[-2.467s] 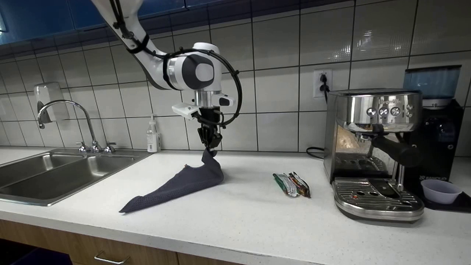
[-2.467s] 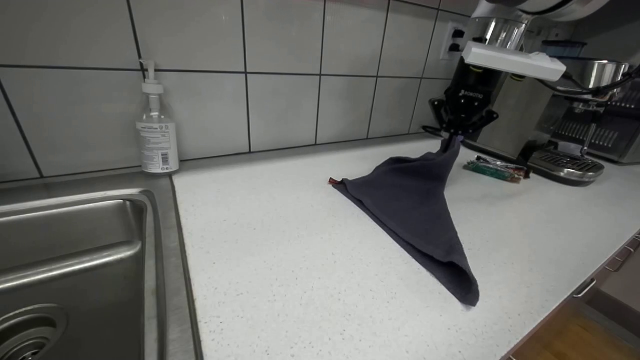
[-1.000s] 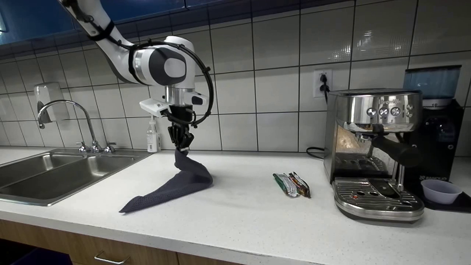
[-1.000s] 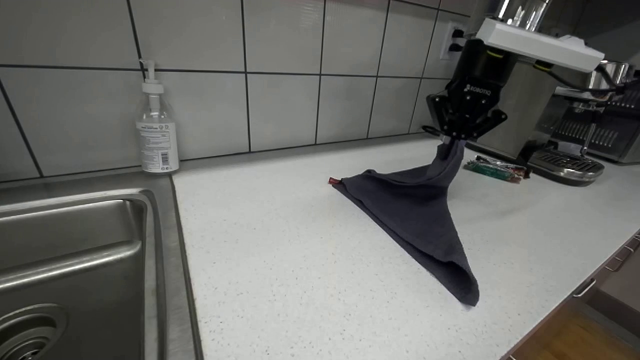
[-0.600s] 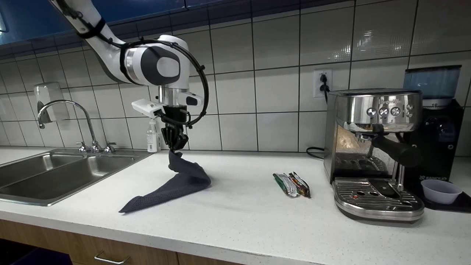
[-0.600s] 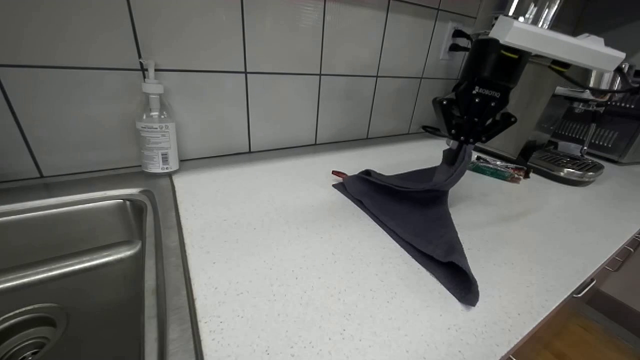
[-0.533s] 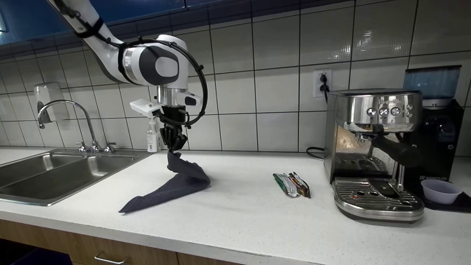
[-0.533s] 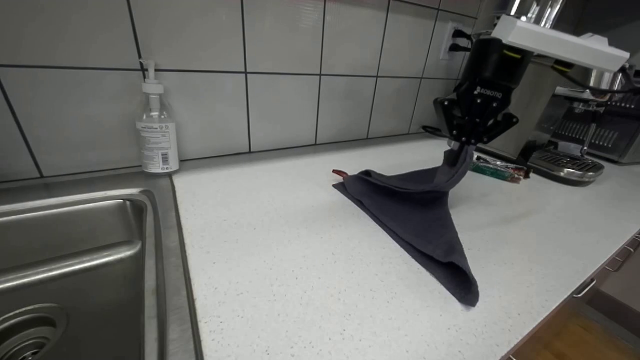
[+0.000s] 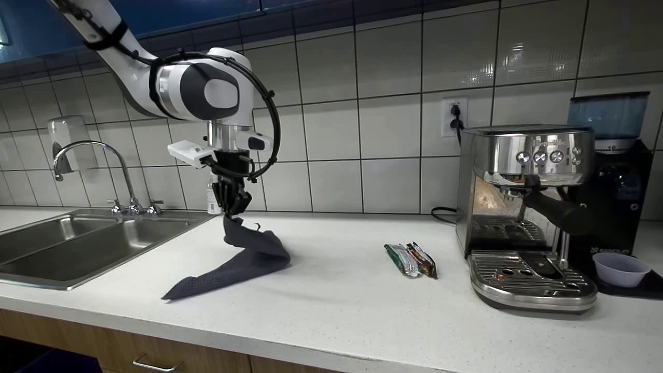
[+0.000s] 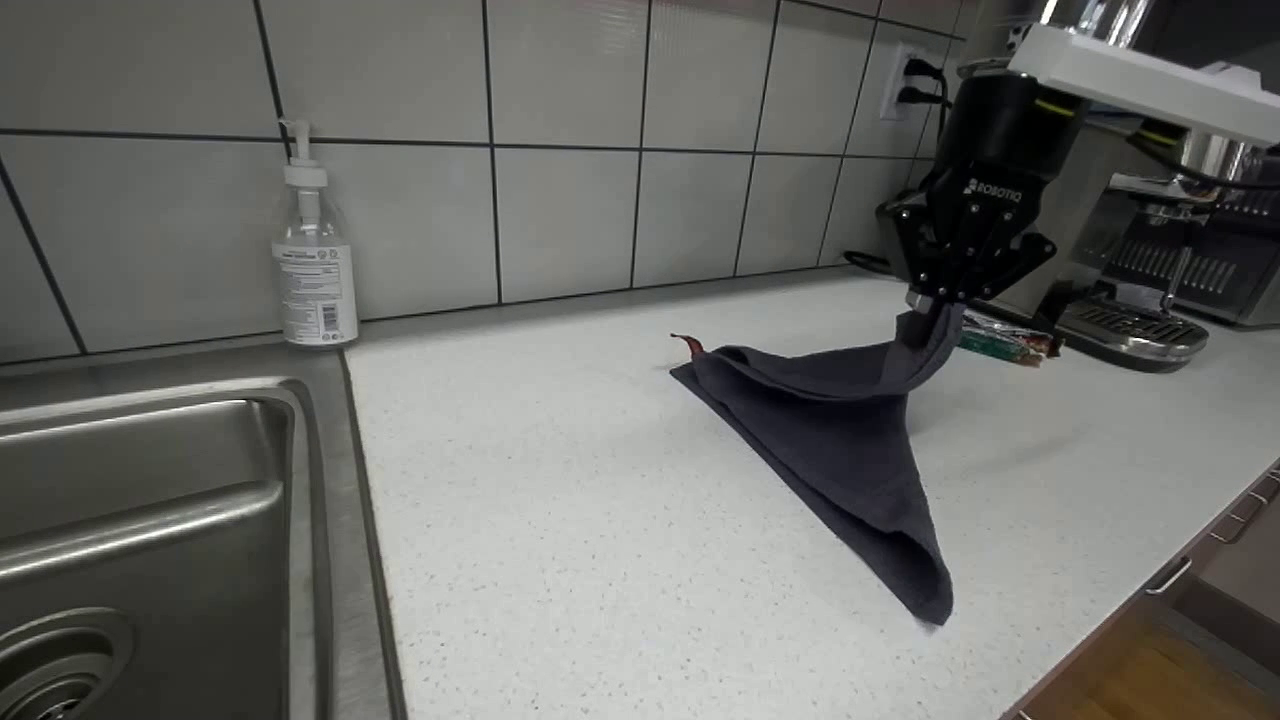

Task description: Fold the grey towel twice in a triangular shape

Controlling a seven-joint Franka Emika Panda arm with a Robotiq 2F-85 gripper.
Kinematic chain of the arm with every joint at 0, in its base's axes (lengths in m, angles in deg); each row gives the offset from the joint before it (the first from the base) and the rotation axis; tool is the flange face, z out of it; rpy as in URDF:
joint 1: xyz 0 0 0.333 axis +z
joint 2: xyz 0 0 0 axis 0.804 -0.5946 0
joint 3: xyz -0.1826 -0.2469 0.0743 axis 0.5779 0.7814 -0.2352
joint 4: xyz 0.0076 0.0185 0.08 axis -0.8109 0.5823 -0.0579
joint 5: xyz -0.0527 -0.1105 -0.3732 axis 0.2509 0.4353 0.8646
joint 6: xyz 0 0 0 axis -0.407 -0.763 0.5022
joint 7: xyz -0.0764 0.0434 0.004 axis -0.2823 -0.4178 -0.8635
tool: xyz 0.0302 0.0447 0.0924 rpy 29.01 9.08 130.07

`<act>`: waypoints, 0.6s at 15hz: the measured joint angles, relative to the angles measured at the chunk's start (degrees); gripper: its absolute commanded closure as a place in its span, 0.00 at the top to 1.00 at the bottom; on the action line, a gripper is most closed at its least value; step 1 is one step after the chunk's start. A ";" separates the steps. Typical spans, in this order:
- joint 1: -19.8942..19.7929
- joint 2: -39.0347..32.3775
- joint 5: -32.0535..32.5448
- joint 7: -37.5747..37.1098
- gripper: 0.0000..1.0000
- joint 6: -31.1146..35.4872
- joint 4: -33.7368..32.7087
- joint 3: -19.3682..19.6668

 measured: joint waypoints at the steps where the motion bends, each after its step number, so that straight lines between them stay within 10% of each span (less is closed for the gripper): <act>1: 0.15 0.19 0.01 0.00 0.00 0.00 0.36 -0.13; 9: 1.25 0.36 0.11 0.00 0.00 0.45 2.21 -1.14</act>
